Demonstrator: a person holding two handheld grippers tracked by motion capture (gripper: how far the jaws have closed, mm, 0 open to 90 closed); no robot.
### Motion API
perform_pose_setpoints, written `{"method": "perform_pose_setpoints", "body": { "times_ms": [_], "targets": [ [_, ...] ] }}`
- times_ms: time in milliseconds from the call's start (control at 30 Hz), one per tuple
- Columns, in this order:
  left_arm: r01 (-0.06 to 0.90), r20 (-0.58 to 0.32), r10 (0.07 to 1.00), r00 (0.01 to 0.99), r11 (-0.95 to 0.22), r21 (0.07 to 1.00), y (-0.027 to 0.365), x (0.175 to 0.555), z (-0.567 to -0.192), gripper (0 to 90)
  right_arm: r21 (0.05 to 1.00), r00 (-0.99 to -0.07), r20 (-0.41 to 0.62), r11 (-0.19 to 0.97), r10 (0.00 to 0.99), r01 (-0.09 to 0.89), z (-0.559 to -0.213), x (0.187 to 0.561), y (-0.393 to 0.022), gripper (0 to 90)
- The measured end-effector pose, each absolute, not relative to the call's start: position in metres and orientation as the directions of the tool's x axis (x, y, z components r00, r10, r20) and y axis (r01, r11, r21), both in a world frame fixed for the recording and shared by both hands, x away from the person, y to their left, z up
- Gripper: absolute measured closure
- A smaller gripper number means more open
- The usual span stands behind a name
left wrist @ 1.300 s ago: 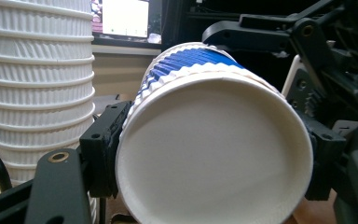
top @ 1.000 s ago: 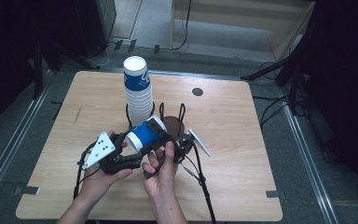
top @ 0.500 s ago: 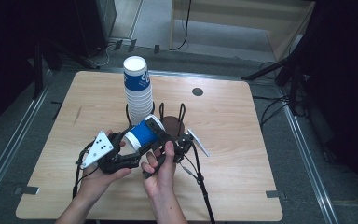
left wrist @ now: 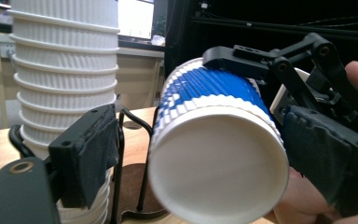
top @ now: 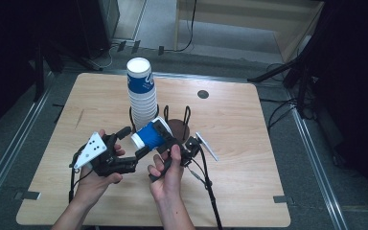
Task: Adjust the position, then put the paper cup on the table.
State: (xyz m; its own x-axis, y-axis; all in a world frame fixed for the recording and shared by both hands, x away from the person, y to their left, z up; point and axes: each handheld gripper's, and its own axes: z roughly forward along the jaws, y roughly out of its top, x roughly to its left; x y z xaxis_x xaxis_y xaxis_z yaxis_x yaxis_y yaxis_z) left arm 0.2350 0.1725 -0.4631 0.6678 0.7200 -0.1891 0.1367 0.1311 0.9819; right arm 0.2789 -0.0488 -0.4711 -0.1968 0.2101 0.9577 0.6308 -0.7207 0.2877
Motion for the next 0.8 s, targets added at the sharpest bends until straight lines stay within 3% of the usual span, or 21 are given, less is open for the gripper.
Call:
{"method": "perform_pose_setpoints", "body": {
  "times_ms": [133, 233, 367, 800],
  "targets": [
    [0.175, -0.212, 0.725, 0.655, 0.128, 0.976, 0.175, 0.234, -0.462, 7.9, 0.307, -0.203, 0.952, -0.726, 0.230, 0.615, -0.470, 0.280, -0.052, 13.3],
    [0.231, -0.239, 0.705, 0.667, 0.109, 0.967, 0.177, 0.234, -0.460, 0.0, 0.326, -0.206, 0.945, -0.727, 0.253, 0.604, -0.470, 0.280, -0.053, 13.3],
    [0.283, -0.242, 0.734, 0.635, 0.070, 0.957, 0.182, 0.233, -0.459, 0.0, 0.345, -0.214, 0.938, -0.728, 0.271, 0.593, -0.469, 0.281, -0.055, 13.3],
    [0.309, -0.212, 0.760, 0.614, 0.015, 0.951, 0.193, 0.231, -0.460, 0.0, 0.470, -0.256, 0.882, -0.722, 0.394, 0.507, -0.462, 0.278, -0.063, 13.3]
  ]
}}
